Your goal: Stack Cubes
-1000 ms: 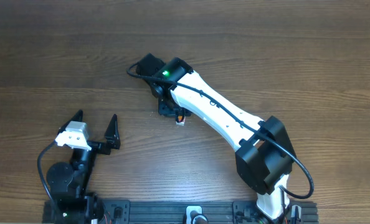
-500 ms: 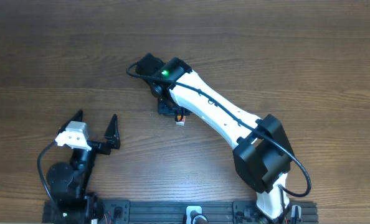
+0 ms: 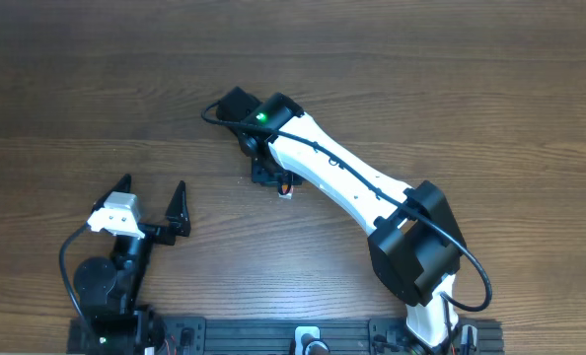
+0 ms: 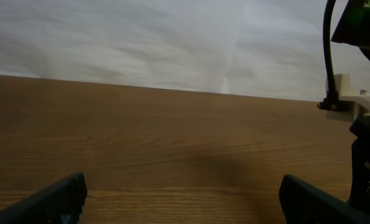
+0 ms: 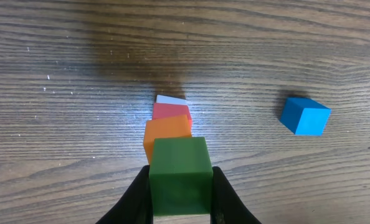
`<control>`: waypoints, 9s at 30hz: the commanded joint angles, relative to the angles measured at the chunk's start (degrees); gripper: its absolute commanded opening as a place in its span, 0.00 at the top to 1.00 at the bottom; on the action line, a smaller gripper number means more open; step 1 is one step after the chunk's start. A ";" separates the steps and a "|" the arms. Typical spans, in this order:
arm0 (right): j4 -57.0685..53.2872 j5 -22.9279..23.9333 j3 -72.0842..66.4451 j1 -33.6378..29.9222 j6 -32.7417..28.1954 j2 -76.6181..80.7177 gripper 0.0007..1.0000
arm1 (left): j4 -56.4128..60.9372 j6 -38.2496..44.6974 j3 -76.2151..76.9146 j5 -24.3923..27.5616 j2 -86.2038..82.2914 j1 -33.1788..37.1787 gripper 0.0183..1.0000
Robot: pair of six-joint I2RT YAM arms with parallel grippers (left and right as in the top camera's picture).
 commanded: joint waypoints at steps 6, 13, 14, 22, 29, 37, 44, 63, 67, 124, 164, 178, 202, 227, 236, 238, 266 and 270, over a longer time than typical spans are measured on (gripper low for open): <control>0.35 0.48 -0.52 -0.59 0.31 0.61 0.94 | 0.13 0.85 -0.35 0.76 -0.42 0.28 0.00; 0.57 -0.09 -0.52 -0.59 0.31 0.61 0.79 | 0.15 0.85 -0.35 0.76 -0.42 0.28 0.00; 0.63 -0.17 -0.52 -0.59 0.31 0.61 0.78 | 0.15 0.87 -0.35 0.76 -0.42 0.28 0.00; 0.96 -0.46 -0.52 -0.59 0.31 0.61 0.72 | 0.15 0.87 -0.35 0.76 -0.42 0.28 0.00; 0.96 -0.59 -0.52 -0.59 0.31 0.61 0.71 | 0.13 0.85 -0.35 0.76 -0.42 0.28 0.00; 1.05 -1.27 -0.52 -0.70 0.28 0.57 0.39 | 0.13 0.85 -0.35 0.76 -0.42 0.28 0.00; 0.87 -1.88 -0.22 -1.44 0.24 -2.51 0.01 | 0.15 0.87 -0.35 0.76 -0.42 0.28 0.00; -8.57 -2.14 -10.88 -9.66 -1.68 -20.48 0.01 | 0.15 0.85 -0.35 0.76 -0.42 0.28 0.00; -1.29 -3.63 -19.15 -10.08 -2.71 -20.85 0.01 | 0.13 0.85 -0.35 0.76 -0.42 0.28 0.00; 30.36 -0.55 -39.52 -18.58 -11.30 -13.33 0.44 | 0.15 0.85 -0.35 0.76 -0.42 0.28 0.00; 24.26 -2.27 -34.80 -17.22 -11.28 -15.91 0.95 | 0.13 0.87 -0.35 0.76 -0.42 0.28 0.00; 7.48 -1.40 -17.22 -10.12 -9.57 -25.70 0.99 | 0.13 0.87 -0.35 0.76 -0.42 0.28 0.00; -2.99 -1.46 1.92 -2.32 -4.61 -8.04 0.99 | 0.13 0.85 -0.35 0.76 -0.42 0.28 0.00; 0.55 -2.60 1.42 -2.10 -4.61 -3.15 0.99 | 0.15 0.85 -0.35 0.76 -0.42 0.28 0.00; 1.81 -3.19 0.37 -2.05 -4.61 -3.15 0.99 | 0.15 0.87 -0.35 0.76 -0.42 0.28 0.00; 1.79 -3.19 0.37 -2.05 -4.61 -3.15 0.99 | 0.15 0.85 -0.35 0.76 -0.42 0.28 0.00; 2.38 -3.19 -0.76 -1.64 -3.96 -3.15 0.99 | 0.15 0.85 -0.35 0.76 -0.42 0.28 0.00; 2.43 -3.19 -0.76 -1.51 -3.96 -3.15 0.99 | 0.15 0.87 -0.35 0.76 -0.42 0.28 0.00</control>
